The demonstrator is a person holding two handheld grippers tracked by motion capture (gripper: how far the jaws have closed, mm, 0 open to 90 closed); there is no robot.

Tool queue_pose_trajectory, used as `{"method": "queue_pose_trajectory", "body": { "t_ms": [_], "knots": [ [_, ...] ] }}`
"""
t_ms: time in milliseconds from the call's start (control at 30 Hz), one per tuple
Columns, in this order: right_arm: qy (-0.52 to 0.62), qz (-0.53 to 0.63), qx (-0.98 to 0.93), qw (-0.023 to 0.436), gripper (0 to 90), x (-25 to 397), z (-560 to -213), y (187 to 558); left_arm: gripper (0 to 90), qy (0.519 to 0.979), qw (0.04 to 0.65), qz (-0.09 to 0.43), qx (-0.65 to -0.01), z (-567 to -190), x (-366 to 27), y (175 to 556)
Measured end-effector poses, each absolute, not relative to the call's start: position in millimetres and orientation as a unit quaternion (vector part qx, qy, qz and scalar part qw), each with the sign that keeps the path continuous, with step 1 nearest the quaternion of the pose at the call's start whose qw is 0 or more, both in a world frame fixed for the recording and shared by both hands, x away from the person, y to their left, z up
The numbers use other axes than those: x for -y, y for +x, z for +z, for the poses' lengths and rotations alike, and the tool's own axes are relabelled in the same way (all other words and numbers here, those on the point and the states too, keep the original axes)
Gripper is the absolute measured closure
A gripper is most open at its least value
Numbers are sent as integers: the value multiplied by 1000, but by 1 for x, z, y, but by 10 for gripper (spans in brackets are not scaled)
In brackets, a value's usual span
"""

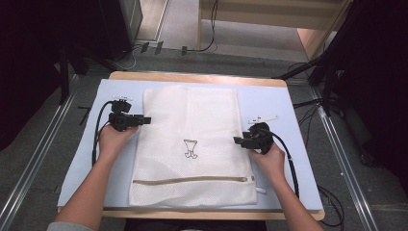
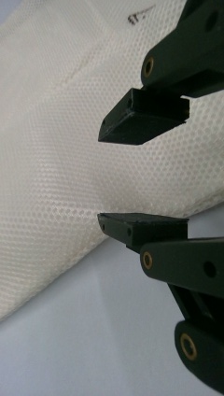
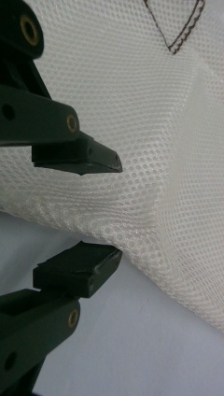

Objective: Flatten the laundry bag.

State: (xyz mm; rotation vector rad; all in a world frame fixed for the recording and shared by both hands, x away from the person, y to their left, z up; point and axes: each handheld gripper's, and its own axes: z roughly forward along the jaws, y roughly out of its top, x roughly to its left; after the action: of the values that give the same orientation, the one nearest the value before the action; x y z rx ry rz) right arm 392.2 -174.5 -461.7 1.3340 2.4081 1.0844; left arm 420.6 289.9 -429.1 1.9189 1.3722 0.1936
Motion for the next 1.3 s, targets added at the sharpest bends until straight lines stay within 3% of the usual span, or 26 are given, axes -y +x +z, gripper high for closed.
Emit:
{"method": "queue_pose_trajectory", "body": {
  "t_ms": [300, 633, 967, 1167, 1300],
  "knots": [
    [446, 397, -797, 95, 470, 179, -447, 378, 494, 751, 380, 73, -536, -422, -296, 390],
    [433, 390, -806, 101, 474, 180, -455, 365, 490, 762, 354, 65, -539, -431, -297, 356],
    [443, 348, -820, 100, 507, 175, -470, 371, 476, 767, 332, 38, -548, -447, -291, 352],
    [440, 339, -823, 116, 617, 172, -470, 371, 599, 769, 336, 43, -543, -450, -286, 349],
    [441, 341, -822, 114, 718, 171, -471, 370, 767, 771, 336, 29, -540, -452, -286, 351]
  ]
}}
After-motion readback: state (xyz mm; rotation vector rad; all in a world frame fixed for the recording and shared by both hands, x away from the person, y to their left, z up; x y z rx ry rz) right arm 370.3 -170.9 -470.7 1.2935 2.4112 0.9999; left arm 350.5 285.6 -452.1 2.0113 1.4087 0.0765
